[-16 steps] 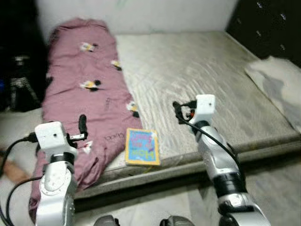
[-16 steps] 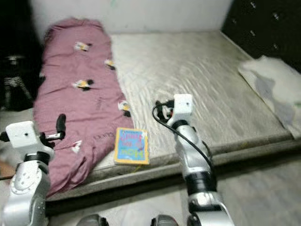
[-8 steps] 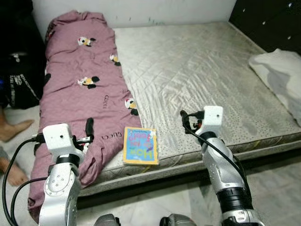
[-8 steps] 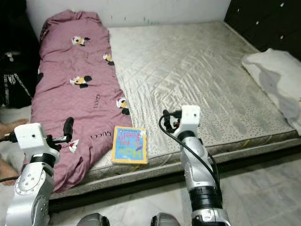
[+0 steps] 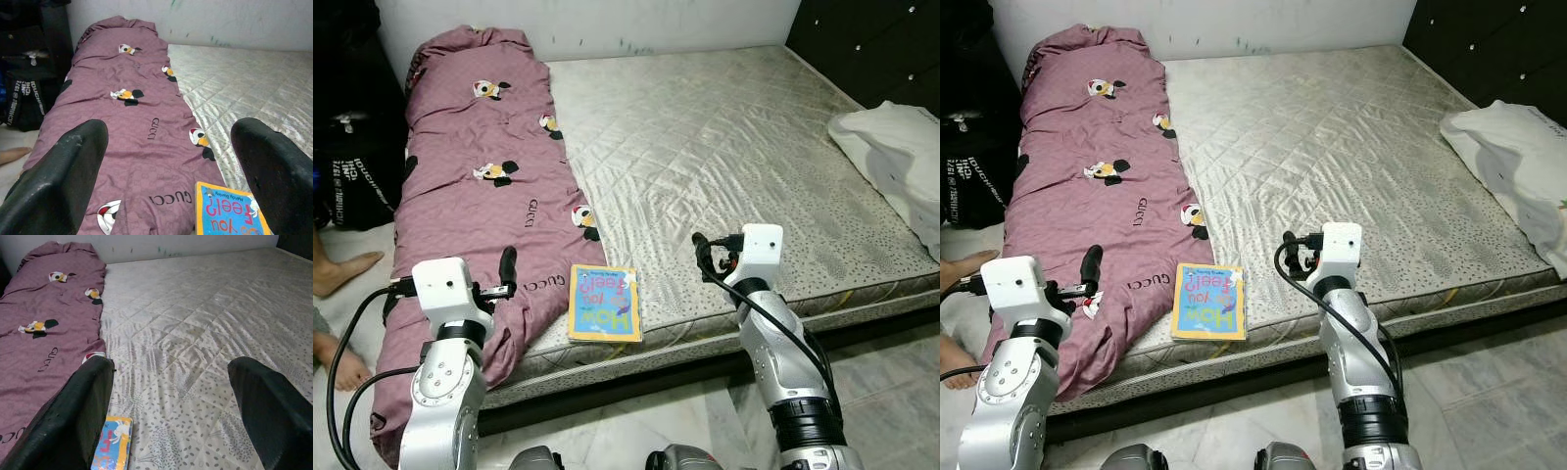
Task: Clean up the room
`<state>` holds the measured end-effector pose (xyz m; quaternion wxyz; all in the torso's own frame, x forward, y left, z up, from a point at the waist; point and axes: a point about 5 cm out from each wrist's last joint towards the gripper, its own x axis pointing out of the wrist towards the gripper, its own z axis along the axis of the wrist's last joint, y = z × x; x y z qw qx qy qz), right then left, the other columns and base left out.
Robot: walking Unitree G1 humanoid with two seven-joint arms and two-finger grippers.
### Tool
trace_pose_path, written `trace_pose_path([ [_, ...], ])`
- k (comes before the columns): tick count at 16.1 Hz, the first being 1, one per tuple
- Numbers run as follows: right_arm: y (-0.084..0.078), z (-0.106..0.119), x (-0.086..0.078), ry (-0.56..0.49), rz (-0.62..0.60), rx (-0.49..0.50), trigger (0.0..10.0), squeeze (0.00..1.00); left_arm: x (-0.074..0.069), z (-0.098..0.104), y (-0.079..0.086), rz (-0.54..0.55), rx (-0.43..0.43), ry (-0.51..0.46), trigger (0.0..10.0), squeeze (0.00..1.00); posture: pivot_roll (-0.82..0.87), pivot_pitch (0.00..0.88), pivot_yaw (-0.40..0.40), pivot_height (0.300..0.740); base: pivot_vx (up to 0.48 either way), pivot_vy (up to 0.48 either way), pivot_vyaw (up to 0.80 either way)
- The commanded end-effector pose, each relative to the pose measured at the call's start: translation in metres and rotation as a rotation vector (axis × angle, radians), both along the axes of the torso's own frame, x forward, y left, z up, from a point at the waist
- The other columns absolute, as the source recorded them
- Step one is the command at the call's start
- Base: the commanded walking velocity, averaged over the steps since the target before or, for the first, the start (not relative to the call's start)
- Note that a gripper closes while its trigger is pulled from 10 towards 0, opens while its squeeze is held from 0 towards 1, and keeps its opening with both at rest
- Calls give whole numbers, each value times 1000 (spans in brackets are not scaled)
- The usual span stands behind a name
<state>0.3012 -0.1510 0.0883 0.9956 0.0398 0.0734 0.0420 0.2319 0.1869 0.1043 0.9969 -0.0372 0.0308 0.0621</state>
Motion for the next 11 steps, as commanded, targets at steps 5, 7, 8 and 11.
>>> trace_pose_path([
  [5, 0, 3, 0, -2, 5, -9, 10000, 0, 0, 5, -2, -22, -6, -19, 10000, 0, -17, 0, -19, 740, 248, 0, 0],
  [7, 0, 4, 1, -4, 10, -15, 10000, 0, 0, 5, -2, -22, -8, -23, 10000, 0, -16, 0, -22, 740, 354, 0, 0],
  [8, 0, 5, 2, -4, 11, -17, 10000, 0, 0, 5, -3, -23, -8, -24, 10000, 0, -16, 0, -22, 740, 289, 0, 0],
  [11, 1, 6, 4, -7, 13, -21, 10000, 0, 1, 5, -4, -27, -12, -24, 10000, 0, -16, 0, -23, 740, 292, 0, 0],
])
